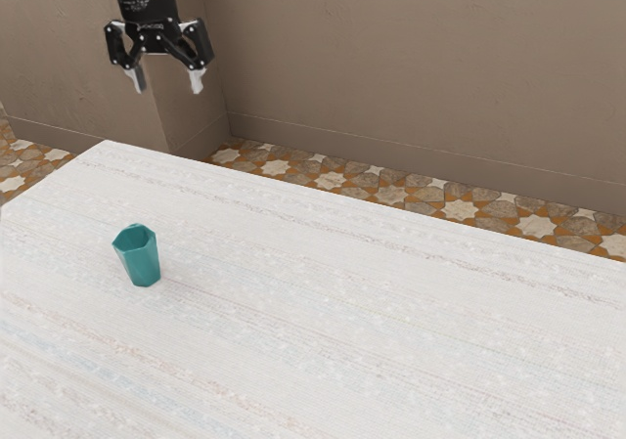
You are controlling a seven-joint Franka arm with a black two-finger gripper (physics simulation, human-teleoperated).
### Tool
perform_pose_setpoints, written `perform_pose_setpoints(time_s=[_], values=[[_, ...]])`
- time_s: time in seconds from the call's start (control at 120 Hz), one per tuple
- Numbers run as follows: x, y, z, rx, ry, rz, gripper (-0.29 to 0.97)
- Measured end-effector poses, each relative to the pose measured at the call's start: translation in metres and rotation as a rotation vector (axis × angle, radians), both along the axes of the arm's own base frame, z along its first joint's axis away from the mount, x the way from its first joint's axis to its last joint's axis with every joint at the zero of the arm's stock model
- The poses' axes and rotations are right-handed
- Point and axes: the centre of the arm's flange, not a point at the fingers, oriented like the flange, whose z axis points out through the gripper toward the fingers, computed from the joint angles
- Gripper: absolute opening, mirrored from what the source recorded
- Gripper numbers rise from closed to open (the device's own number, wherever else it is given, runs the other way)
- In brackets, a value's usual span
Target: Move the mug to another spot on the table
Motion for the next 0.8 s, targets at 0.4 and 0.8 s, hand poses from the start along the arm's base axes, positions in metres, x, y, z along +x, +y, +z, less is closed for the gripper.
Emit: perform_pose_setpoints(time_s=[0.4,0.8], values=[[0.032,0.085,-0.134,-0.056,0.09,-0.05,0.68],[0.068,0.153,-0.25,-0.089,0.115,0.106,0.68]])
